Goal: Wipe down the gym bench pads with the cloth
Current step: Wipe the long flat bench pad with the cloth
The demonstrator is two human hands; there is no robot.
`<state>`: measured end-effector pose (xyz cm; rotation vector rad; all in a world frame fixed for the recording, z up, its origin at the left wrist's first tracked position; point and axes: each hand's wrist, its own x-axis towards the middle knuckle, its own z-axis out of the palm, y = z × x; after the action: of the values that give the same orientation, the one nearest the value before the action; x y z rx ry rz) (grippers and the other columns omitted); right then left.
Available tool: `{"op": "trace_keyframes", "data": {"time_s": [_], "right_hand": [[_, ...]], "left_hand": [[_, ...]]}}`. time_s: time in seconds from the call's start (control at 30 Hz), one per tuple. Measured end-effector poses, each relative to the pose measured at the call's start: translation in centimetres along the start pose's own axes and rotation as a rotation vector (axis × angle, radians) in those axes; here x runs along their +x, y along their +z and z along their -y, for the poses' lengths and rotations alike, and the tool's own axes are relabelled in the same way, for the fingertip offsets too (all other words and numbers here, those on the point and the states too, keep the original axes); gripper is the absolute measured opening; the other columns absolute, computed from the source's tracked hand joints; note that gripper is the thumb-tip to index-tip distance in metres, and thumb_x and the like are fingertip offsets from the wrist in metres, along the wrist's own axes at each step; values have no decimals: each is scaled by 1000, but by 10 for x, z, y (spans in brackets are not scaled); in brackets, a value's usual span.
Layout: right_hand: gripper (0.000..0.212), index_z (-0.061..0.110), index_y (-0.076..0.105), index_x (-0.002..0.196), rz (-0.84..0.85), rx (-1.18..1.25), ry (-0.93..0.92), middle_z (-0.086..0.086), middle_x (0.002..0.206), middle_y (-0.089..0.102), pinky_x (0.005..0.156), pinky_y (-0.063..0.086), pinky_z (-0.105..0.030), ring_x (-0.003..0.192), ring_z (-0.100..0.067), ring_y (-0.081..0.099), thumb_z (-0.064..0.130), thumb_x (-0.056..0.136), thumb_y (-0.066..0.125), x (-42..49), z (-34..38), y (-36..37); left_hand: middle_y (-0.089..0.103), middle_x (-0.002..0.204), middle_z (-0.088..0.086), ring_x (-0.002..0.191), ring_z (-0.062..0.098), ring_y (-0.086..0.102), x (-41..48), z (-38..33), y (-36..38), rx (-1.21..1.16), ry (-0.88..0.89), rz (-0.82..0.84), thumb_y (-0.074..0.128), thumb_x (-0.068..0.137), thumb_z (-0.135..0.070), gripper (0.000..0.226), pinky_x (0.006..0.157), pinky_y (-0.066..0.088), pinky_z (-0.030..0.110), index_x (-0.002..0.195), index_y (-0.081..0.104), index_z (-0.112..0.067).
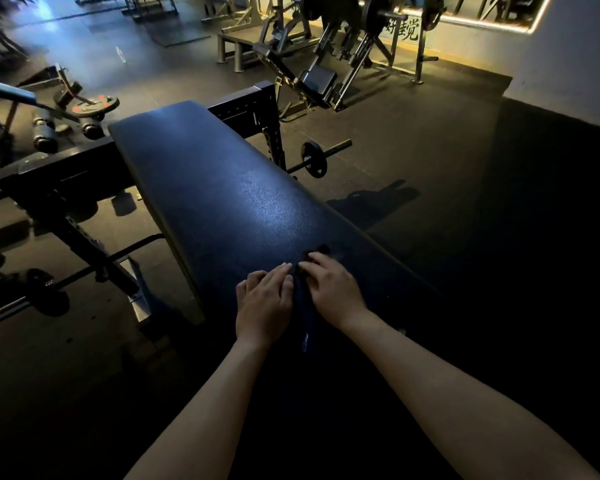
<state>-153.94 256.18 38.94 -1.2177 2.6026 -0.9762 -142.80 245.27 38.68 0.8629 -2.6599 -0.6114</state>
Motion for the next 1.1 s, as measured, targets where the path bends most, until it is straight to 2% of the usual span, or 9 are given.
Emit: {"op": "trace_keyframes", "data": {"time_s": [0.13, 0.27, 0.33, 0.43, 0.6, 0.8, 0.87, 1.0, 1.1], "right_hand": [[35, 20, 65, 132, 129, -51, -173, -1, 146, 52, 108, 43, -43, 132, -26, 50, 16, 98, 56, -1, -9, -12], [35, 24, 62, 134, 34, -59, 67, 3, 150, 46, 108, 42, -44, 134, -24, 44, 20, 101, 52, 2, -36, -34], [36, 22, 61, 135, -11, -48, 113, 2, 150, 45, 109, 39, -40, 133, -24, 44, 24, 100, 53, -3, -29, -30], [36, 19, 63, 133, 25, -19, -7, -1, 148, 49, 109, 36, -34, 133, -25, 47, 22, 98, 57, -10, -7, -14], [34, 18, 66, 131, 150, -6, -220, -3, 145, 53, 109, 43, -39, 131, -25, 51, 17, 98, 59, -5, -15, -16], [37, 19, 60, 136, 21, -57, 56, -2, 151, 45, 112, 37, -41, 137, -27, 41, 18, 102, 49, 34, -59, -37], [36, 17, 61, 136, 25, -44, 48, -3, 151, 45, 113, 33, -38, 137, -27, 41, 19, 101, 49, 34, -49, -30], [37, 18, 61, 136, 138, 93, -72, 0, 151, 48, 115, 29, -30, 140, -19, 41, 25, 100, 54, 31, -22, -19], [40, 25, 58, 140, 317, 418, -71, 3, 143, 56, 113, 34, -22, 133, -9, 49, 20, 101, 53, 33, -16, -29]], "left_hand": [[53, 146, -16, 131, 11, 40, -3, -1, 0, 5, -20, -19, 26, 98, -49, 56, 110, 21, 32, 143, 54, -32], [52, 149, -11, 139, 13, 41, -11, -5, 1, -51, -62, -26, 30, 99, -46, 52, 117, 24, 35, 141, 57, -31], [47, 153, -12, 143, 11, 37, -13, -7, 2, -52, -77, -12, 34, 105, -42, 44, 119, 21, 35, 143, 54, -32], [43, 155, -13, 143, 11, 32, -11, -10, 3, -12, -104, -6, 39, 106, -38, 42, 118, 17, 33, 146, 51, -33], [43, 156, -11, 142, 14, 32, -10, -19, 5, -47, -146, -14, 39, 106, -39, 41, 117, 16, 36, 145, 52, -32], [40, 157, -14, 141, 12, 29, -9, -27, 9, -41, -193, -31, 37, 107, -40, 42, 117, 11, 35, 146, 50, -33], [41, 156, -14, 140, 12, 30, -8, -28, 11, -11, -204, -43, 35, 107, -41, 43, 118, 13, 37, 146, 50, -32], [50, 150, -10, 138, 15, 37, -4, -33, 10, -17, -239, -74, 27, 102, -49, 52, 115, 20, 40, 144, 53, -31], [65, 134, 1, 128, 23, 54, 4, -48, 9, -200, -279, -143, 24, 92, -56, 66, 111, 33, 41, 137, 60, -26]]}}
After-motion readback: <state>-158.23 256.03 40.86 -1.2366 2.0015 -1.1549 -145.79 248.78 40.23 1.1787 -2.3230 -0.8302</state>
